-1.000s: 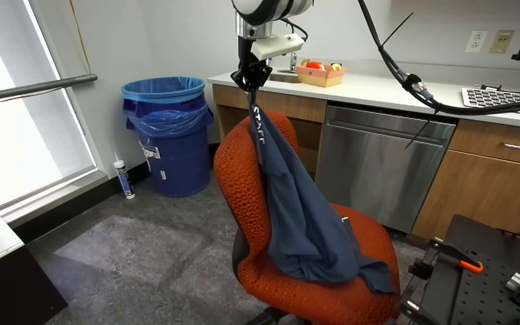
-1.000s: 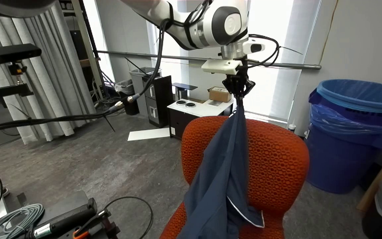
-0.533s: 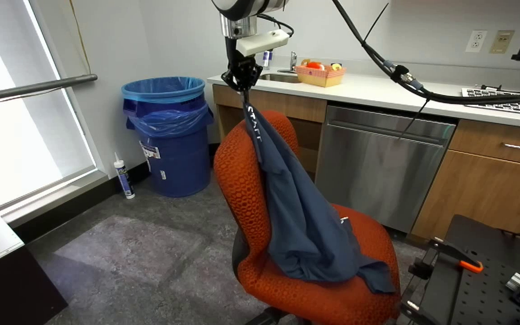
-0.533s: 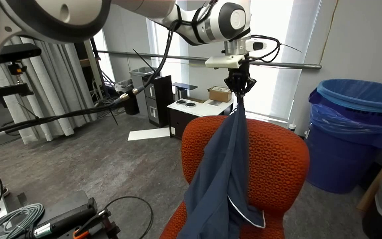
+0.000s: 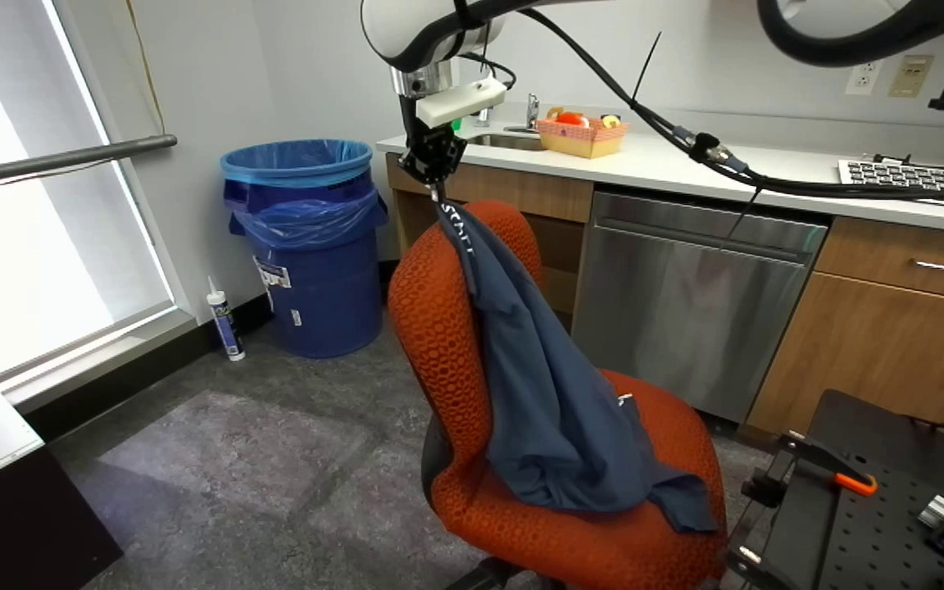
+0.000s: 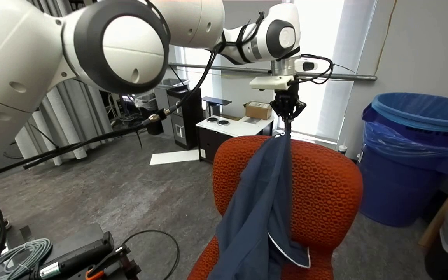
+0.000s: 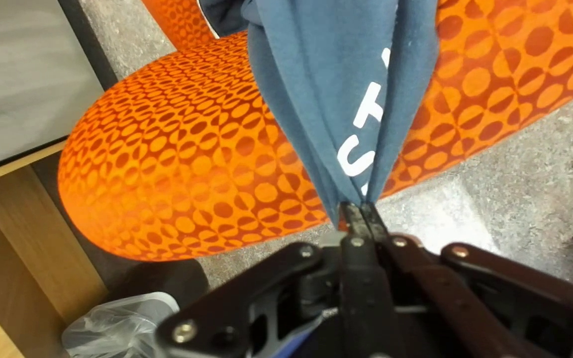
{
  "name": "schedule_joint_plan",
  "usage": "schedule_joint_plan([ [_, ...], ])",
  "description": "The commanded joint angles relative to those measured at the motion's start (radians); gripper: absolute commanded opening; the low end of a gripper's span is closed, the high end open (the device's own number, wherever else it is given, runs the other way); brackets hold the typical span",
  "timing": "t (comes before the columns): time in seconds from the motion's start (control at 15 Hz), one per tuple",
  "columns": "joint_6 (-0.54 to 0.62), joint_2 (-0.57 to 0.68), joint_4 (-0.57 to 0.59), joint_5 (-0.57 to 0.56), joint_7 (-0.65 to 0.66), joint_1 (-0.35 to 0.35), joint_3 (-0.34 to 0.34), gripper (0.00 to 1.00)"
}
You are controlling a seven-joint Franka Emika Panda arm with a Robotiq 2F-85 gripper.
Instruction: Pick up the shirt from the seat and hang it on the backrest of the chair
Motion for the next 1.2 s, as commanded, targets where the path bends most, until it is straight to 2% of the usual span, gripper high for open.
schedule_joint_plan([
  [0.0, -0.052, 0.158, 0.23, 0.002, 0.005, -0.014, -0.007, 0.0],
  [0.27, -0.094, 0.256, 0.35, 0.004, 0.0, -0.02, -0.007, 0.0],
  [0.53, -0.111, 0.284, 0.387, 0.004, -0.001, -0.02, -0.014, 0.0],
  [0.67, -0.112, 0.289, 0.395, 0.006, 0.001, -0.019, -0.017, 0.28],
  [0.73, -0.109, 0.29, 0.397, 0.007, 0.005, -0.019, -0.016, 0.33],
  [0.93, -0.107, 0.292, 0.402, 0.008, 0.001, -0.018, -0.013, 0.58],
  [1.0, -0.092, 0.242, 0.328, 0.0, 0.0, -0.012, -0.016, 0.39],
  [1.13, -0.092, 0.248, 0.333, 0.0, 0.0, -0.011, -0.016, 0.55],
])
